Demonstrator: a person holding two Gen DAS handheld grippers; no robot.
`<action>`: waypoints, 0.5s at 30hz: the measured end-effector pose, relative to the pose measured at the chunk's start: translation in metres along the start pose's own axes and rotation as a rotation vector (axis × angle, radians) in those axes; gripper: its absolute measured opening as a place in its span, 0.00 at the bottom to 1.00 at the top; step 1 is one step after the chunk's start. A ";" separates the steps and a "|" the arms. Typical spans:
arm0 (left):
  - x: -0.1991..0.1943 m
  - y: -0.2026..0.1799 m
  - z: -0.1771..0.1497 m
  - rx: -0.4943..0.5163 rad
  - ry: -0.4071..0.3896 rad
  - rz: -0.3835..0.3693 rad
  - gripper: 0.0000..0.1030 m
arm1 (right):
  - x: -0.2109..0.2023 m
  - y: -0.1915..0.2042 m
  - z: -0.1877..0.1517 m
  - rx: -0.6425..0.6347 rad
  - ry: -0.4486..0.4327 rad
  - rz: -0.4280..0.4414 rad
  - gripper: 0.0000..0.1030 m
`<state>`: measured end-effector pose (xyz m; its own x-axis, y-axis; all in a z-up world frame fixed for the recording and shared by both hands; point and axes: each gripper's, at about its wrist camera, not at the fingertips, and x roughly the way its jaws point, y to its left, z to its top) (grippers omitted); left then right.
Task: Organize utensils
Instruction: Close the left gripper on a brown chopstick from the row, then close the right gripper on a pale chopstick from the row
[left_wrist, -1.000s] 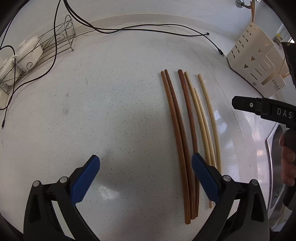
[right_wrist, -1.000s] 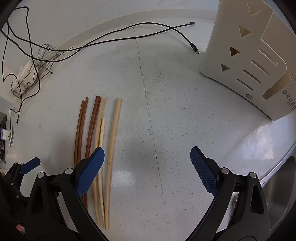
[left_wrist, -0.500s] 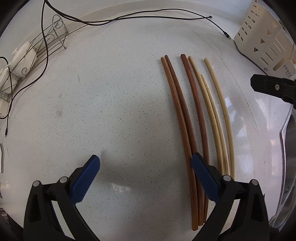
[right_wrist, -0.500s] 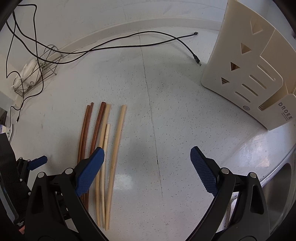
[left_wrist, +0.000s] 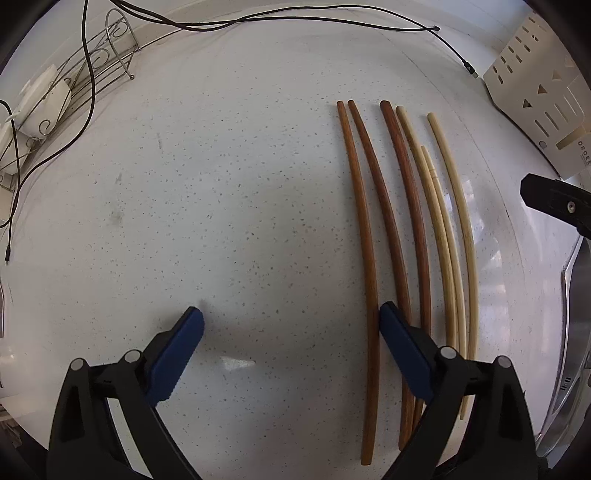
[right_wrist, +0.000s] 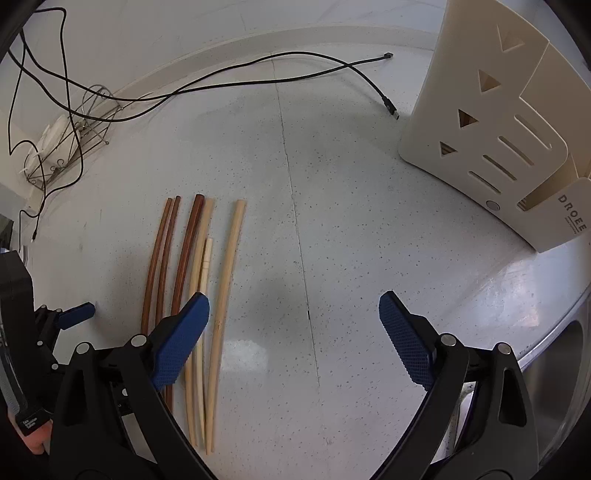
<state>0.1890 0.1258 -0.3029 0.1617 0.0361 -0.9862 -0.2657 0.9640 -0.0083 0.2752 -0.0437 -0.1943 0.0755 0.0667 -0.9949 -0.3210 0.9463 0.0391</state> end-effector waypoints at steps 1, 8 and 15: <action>-0.002 0.000 0.000 0.011 -0.001 -0.001 0.79 | 0.002 0.002 0.000 -0.007 0.009 0.003 0.79; -0.009 -0.005 0.008 0.082 0.025 -0.002 0.23 | 0.012 0.024 0.002 -0.071 0.041 0.003 0.74; -0.010 0.021 0.002 0.012 0.049 -0.080 0.06 | 0.027 0.034 0.005 -0.082 0.107 -0.017 0.63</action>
<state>0.1836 0.1458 -0.2925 0.1356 -0.0540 -0.9893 -0.2422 0.9664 -0.0860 0.2711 -0.0077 -0.2189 -0.0183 0.0122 -0.9998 -0.3967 0.9178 0.0185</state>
